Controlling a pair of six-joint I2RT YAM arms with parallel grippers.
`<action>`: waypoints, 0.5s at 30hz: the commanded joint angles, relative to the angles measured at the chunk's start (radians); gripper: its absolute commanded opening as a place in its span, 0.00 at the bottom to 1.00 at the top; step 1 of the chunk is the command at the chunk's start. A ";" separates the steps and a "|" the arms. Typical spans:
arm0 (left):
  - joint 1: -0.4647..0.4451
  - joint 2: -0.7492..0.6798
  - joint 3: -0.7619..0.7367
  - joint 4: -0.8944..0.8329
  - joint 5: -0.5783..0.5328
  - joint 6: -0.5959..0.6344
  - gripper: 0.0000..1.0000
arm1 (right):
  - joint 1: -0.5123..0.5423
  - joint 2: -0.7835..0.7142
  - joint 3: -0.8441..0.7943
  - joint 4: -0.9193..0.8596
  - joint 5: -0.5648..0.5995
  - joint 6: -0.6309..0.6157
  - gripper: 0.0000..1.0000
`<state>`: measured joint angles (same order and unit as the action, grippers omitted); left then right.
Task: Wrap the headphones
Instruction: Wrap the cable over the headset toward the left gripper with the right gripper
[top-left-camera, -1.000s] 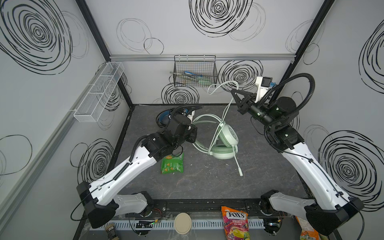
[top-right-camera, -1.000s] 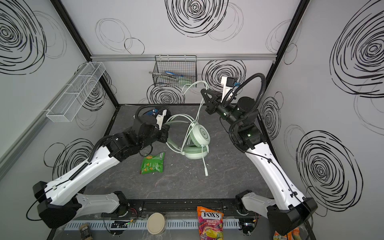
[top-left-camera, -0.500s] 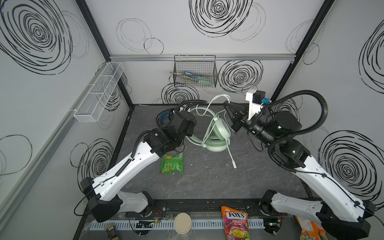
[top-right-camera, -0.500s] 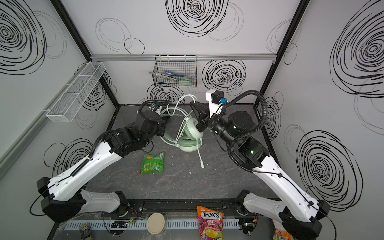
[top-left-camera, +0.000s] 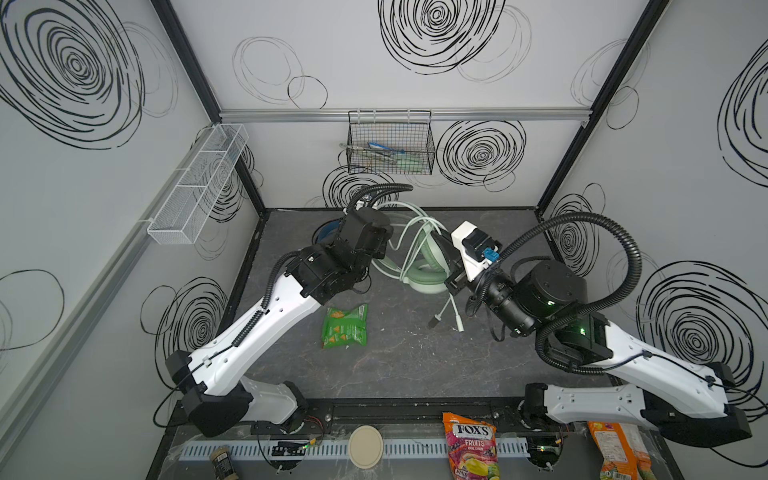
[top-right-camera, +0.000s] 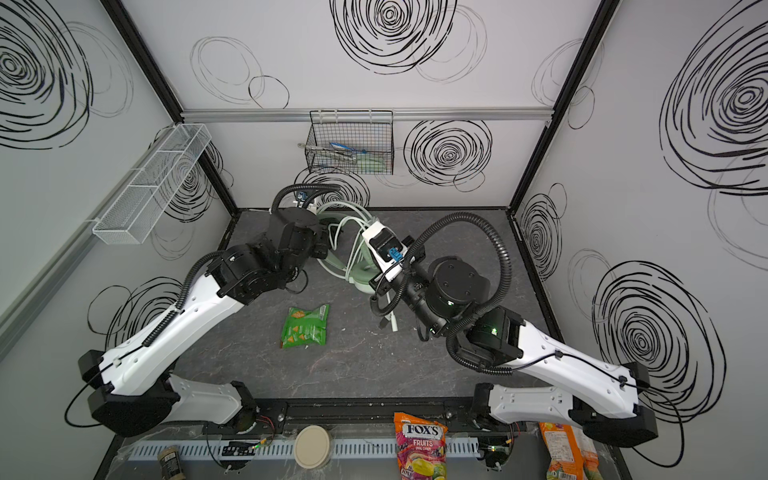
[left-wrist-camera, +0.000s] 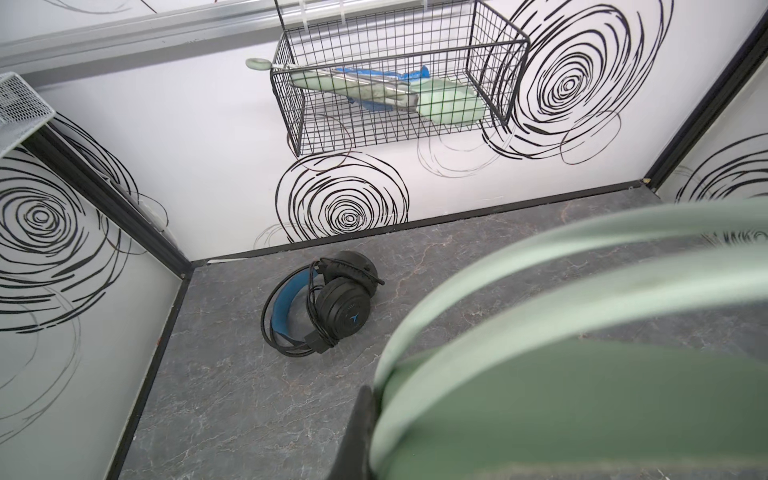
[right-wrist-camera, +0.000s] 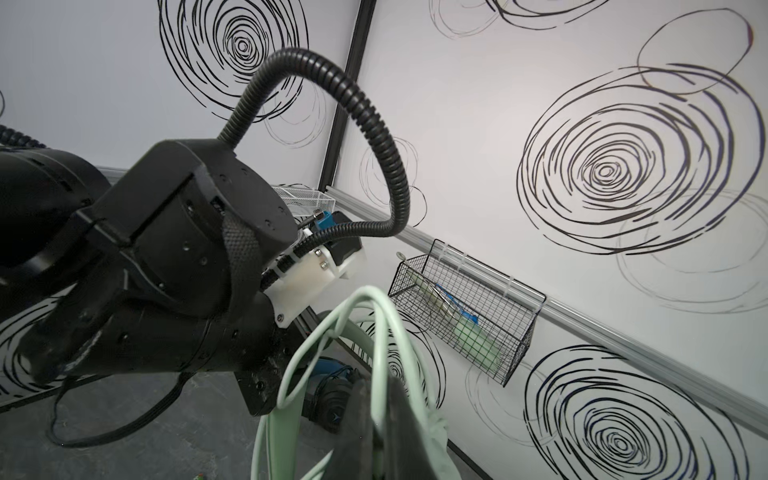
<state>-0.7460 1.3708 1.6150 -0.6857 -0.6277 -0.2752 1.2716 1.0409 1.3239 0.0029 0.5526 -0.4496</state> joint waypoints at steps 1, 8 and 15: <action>0.068 0.030 0.006 0.095 -0.065 -0.079 0.00 | 0.068 -0.014 0.056 0.120 0.037 -0.073 0.07; 0.068 0.033 -0.033 0.239 -0.212 -0.054 0.00 | 0.177 0.068 0.098 0.095 0.214 -0.225 0.07; 0.072 0.040 -0.041 0.355 -0.278 0.000 0.00 | 0.197 0.107 0.123 0.075 0.286 -0.237 0.11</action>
<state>-0.7238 1.3853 1.5703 -0.4816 -0.7654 -0.2424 1.4235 1.1656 1.3956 0.0151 0.8406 -0.6628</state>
